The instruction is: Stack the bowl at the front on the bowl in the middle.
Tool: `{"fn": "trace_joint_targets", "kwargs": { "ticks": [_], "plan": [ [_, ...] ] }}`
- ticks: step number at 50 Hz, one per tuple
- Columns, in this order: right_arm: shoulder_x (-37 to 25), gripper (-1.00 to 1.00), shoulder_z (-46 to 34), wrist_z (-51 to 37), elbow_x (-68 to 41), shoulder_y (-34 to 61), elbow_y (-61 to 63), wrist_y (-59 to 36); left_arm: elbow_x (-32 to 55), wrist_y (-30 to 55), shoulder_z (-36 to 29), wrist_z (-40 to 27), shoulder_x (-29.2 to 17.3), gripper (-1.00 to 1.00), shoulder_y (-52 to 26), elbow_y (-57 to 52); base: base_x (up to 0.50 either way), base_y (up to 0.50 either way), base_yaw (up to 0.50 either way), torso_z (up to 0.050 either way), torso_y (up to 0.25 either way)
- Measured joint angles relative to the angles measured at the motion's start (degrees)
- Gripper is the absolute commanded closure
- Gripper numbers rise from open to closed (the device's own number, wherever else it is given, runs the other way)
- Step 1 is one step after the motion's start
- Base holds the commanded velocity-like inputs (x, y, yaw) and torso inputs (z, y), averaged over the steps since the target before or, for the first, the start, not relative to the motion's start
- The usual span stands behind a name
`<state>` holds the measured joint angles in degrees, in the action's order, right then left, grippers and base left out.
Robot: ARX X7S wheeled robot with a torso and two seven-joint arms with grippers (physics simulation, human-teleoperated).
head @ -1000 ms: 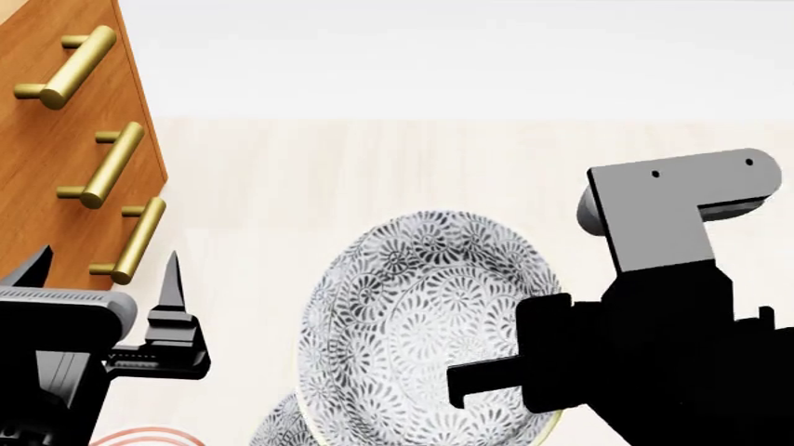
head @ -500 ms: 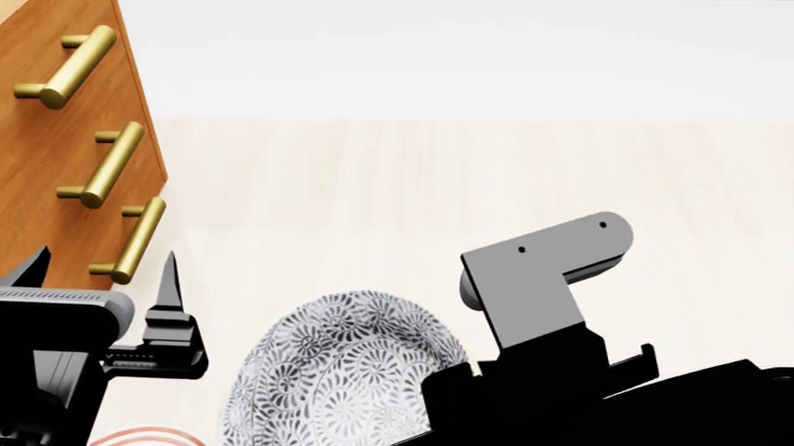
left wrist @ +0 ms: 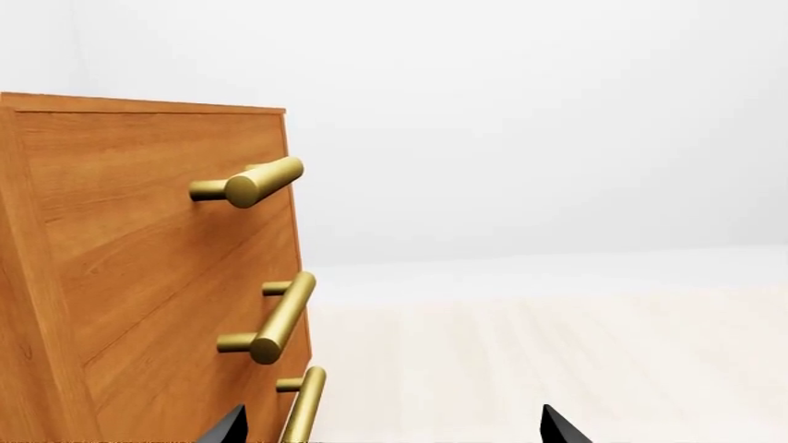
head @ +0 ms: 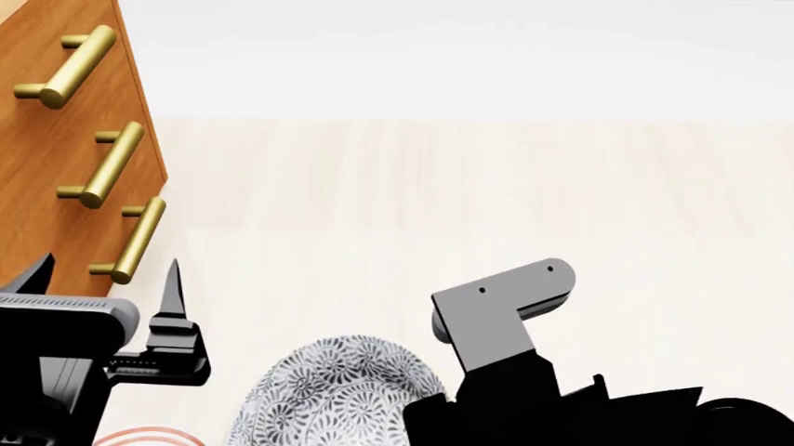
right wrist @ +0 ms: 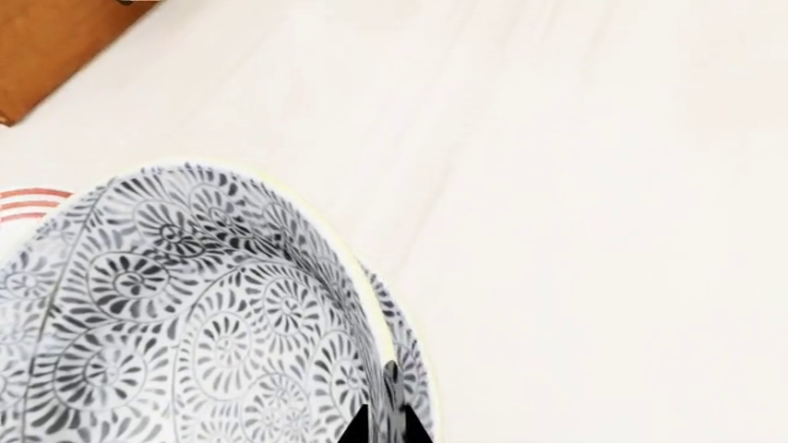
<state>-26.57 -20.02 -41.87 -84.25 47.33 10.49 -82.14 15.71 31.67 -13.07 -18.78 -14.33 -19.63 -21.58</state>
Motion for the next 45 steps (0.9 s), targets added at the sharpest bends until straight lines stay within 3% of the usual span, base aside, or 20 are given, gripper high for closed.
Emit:
{"fn": "trace_joint_targets", "kwargs": {
  "ticks": [17,18,38,45],
  "plan": [
    [-0.27,1.0,-5.53,10.15,11.33,-0.8,-4.68,6.02,-0.05,-0.66,-0.62,-0.18,-0.27,-1.0,0.07,0.81,0.0,0.0,0.0,0.0,0.0],
    [-0.29,-1.0,-5.75,10.52,11.76,-0.78,-4.96,6.27,-0.04,-0.68,-0.64,-0.19,-0.29,-1.0,0.07,0.84,0.0,0.0,0.0,0.0,0.0],
    [-0.18,-1.0,-8.64,13.77,14.25,-1.65,-6.38,8.56,0.34,-0.85,-1.11,-0.44,-0.69,-1.0,0.29,0.75,0.0,0.0,0.0,0.0,0.0],
    [-2.26,-1.0,-5.17,15.37,21.1,-5.56,2.86,21.72,1.1,-0.63,-0.63,-0.66,-0.92,-1.0,0.66,-0.68,0.0,0.0,0.0,0.0,0.0]
  ]
}}
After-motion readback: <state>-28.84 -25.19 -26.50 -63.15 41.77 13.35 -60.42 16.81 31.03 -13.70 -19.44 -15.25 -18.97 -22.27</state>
